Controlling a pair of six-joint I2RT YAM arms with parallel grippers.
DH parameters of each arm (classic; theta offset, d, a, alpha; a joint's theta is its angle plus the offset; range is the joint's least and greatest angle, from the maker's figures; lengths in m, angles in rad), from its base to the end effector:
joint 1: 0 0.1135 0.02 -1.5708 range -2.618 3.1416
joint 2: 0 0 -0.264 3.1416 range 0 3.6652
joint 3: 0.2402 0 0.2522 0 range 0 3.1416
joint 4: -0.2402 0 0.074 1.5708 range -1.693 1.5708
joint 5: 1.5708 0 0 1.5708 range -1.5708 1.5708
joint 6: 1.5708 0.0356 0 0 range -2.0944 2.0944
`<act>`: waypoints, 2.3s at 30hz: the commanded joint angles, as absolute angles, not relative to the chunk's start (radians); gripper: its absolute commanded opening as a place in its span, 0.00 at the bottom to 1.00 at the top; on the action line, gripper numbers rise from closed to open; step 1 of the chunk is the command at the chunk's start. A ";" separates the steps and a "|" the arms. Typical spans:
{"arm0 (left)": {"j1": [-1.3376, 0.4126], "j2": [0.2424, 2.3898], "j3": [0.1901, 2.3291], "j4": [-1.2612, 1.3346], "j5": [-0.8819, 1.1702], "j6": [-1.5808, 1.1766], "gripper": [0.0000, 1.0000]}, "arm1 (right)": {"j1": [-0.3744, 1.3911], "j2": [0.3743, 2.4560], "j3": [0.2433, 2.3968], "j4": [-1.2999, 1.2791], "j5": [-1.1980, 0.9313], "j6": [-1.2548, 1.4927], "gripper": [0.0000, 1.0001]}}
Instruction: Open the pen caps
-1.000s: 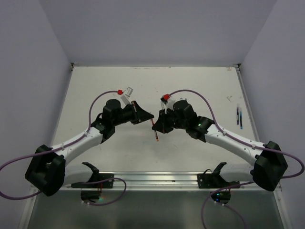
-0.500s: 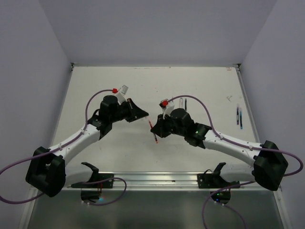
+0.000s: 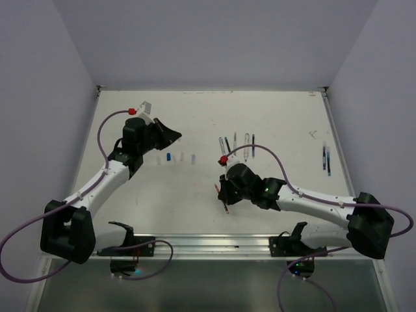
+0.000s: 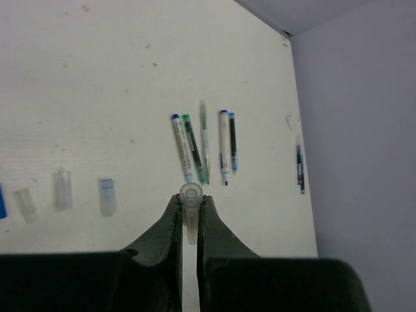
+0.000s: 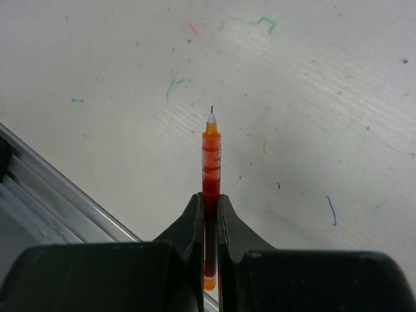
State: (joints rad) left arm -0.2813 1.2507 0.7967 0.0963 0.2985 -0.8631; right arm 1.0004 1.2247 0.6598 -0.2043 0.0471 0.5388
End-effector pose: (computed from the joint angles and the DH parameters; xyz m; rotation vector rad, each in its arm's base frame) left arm 0.2705 -0.0891 0.2728 -0.3827 2.0233 -1.0283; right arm 0.1354 0.2080 0.2052 -0.5365 2.3899 0.6807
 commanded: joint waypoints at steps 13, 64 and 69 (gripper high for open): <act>-0.199 1.244 0.718 -0.179 -0.127 -0.632 0.00 | 0.358 1.480 1.037 -0.405 0.020 0.364 0.00; -0.143 1.534 0.681 0.002 -0.126 -0.663 0.30 | 0.210 1.917 1.264 -0.278 -0.032 0.265 0.13; -0.143 1.522 0.672 0.005 -0.129 -0.669 0.40 | 0.210 1.911 1.256 -0.275 -0.032 0.265 0.15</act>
State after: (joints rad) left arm -0.1505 1.5425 0.6884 -0.0025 -0.0975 -0.6682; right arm 0.2146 1.9110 1.2247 -0.2920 -0.0189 0.2714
